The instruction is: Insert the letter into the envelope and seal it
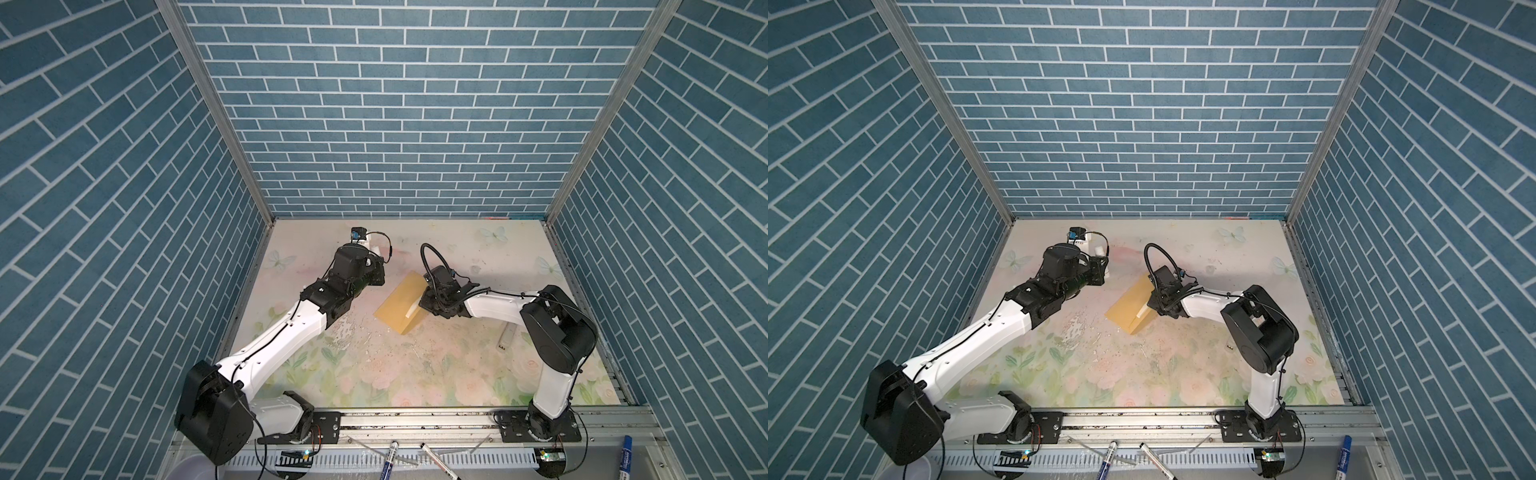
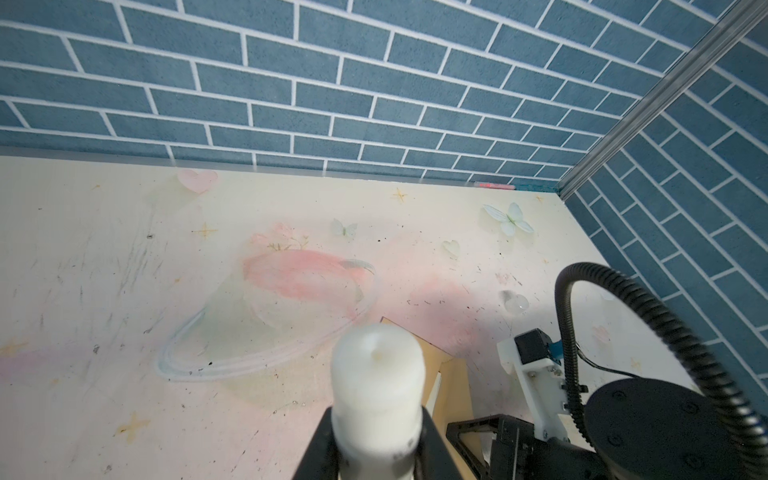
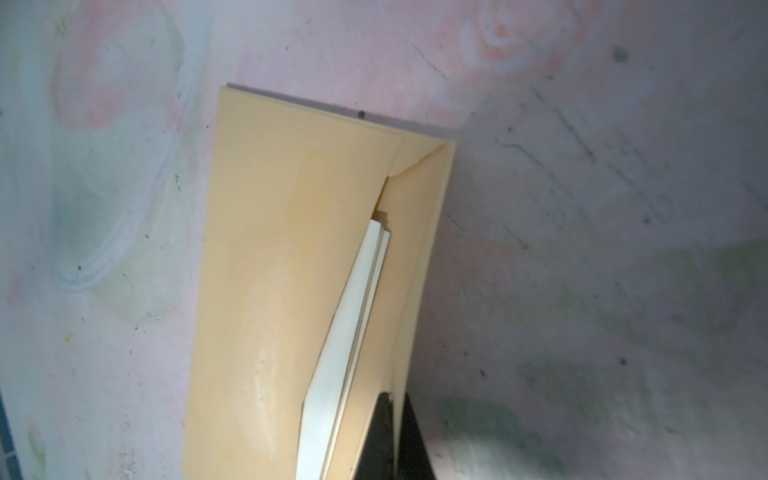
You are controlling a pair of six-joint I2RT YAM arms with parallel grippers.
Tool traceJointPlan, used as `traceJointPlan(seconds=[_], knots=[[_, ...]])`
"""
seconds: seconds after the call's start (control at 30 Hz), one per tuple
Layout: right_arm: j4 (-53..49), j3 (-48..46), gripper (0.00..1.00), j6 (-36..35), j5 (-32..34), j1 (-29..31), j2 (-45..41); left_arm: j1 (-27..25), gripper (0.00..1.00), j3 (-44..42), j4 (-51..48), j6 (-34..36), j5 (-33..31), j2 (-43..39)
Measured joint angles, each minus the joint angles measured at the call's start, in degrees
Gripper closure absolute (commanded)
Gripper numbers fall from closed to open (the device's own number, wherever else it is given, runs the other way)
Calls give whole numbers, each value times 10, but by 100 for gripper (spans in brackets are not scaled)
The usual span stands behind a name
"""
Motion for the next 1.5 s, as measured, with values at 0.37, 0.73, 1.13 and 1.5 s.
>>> traceJointPlan(seconds=[0.37, 0.73, 1.13, 1.5], knots=[[-52, 45, 100, -89, -3, 0, 3, 0, 100, 2, 0, 3, 0, 5], [-155, 128, 100, -236, -13, -5, 15, 0, 100, 2, 0, 5, -3, 5], [-243, 180, 100, -336, -31, -29, 44, 0, 100, 2, 1, 9, -5, 6], [-280, 221, 100, -370, -61, -45, 85, 0, 100, 2, 5, 11, -5, 18]])
